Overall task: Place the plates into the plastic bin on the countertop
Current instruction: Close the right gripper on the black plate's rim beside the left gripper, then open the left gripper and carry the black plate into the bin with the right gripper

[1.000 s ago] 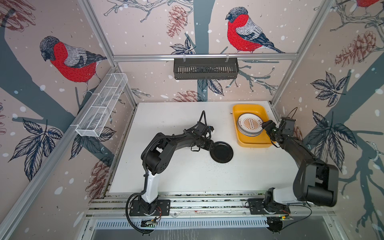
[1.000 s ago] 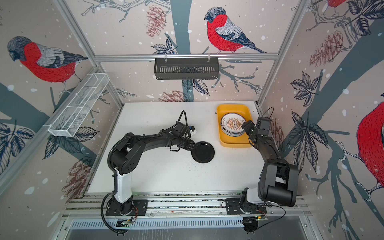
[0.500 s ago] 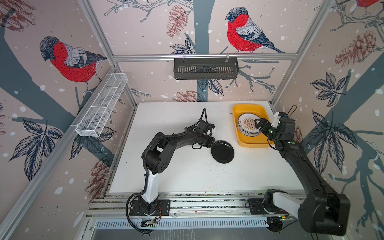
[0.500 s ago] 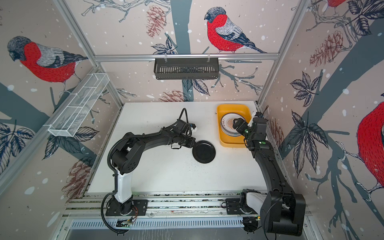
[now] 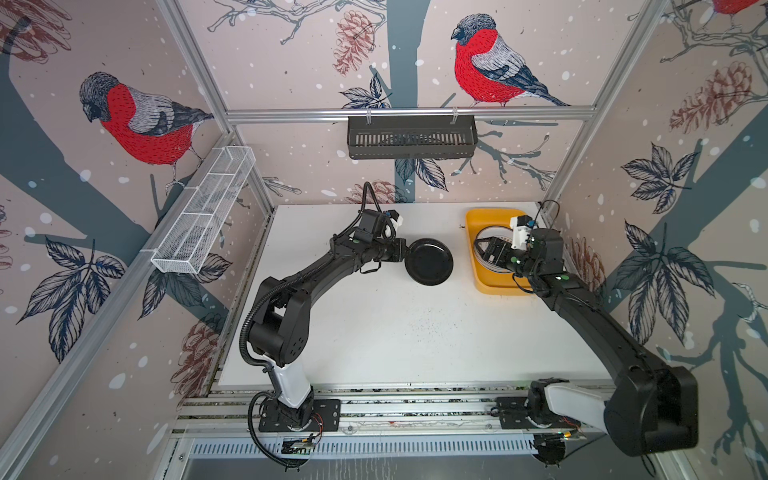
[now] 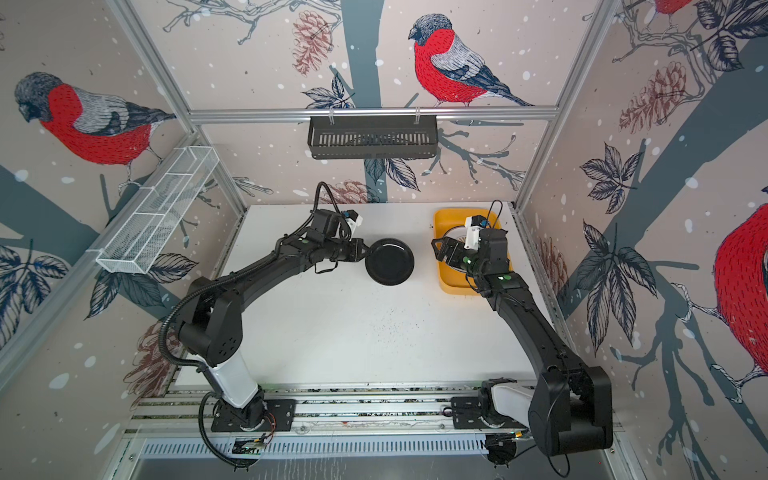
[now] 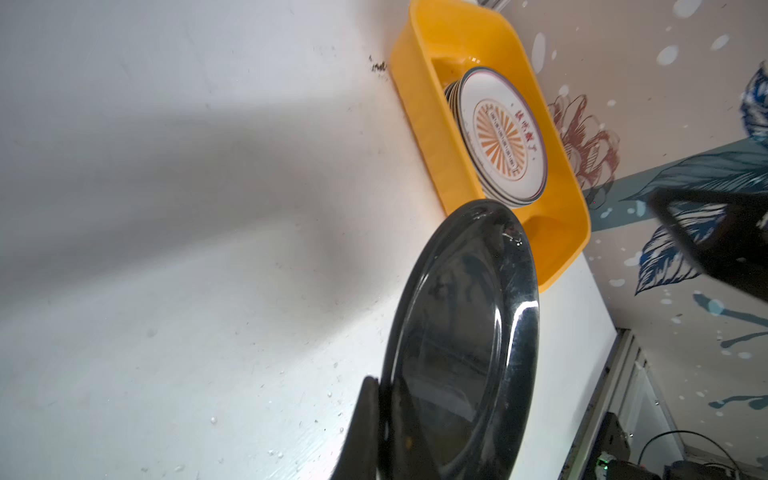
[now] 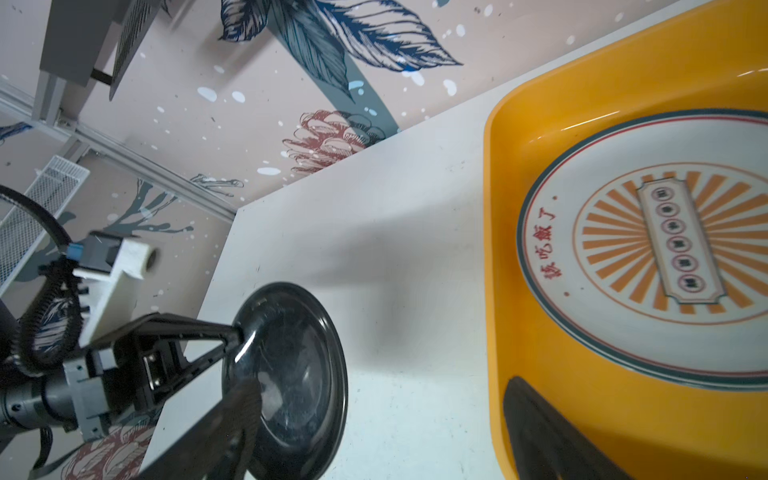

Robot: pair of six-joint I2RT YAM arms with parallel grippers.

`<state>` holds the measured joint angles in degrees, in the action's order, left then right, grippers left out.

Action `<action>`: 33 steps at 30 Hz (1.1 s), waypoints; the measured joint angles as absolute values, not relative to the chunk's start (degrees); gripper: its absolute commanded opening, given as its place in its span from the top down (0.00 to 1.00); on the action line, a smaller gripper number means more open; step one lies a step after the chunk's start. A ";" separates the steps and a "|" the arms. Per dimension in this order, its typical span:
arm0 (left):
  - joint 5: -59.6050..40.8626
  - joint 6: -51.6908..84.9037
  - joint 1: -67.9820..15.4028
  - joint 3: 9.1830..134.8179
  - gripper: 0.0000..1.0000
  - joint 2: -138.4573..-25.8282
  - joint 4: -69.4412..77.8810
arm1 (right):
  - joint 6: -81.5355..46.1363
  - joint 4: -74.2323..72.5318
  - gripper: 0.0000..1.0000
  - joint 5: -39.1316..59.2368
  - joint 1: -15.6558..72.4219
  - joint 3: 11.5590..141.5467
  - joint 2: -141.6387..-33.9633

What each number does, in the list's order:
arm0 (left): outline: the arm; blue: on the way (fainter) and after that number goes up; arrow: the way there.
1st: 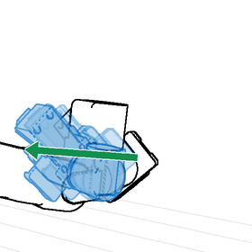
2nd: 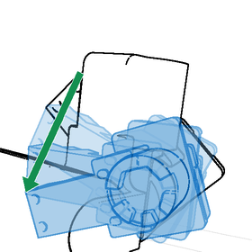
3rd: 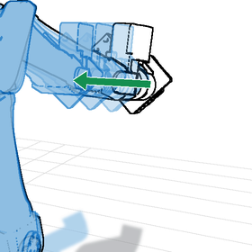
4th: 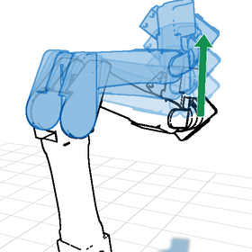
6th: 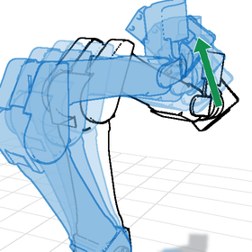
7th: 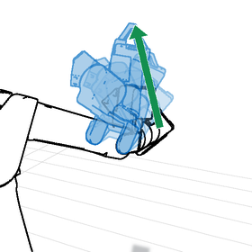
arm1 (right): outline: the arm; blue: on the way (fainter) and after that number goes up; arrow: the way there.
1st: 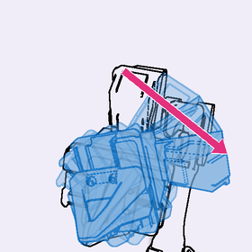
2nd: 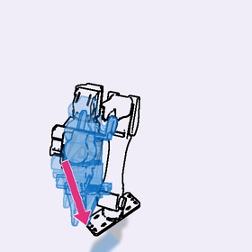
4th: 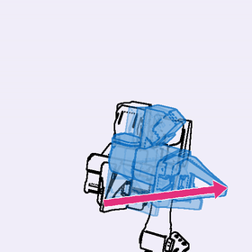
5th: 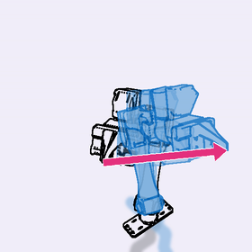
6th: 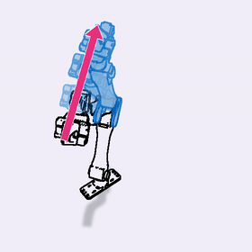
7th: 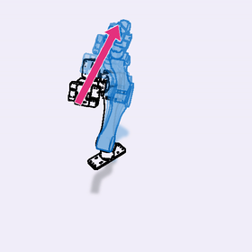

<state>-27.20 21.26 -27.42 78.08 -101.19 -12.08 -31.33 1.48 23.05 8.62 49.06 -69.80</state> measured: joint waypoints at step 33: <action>-32.69 28.40 -27.29 76.93 0.11 -98.35 0.47 | -38.98 -8.67 0.98 23.66 11.60 48.93 -82.81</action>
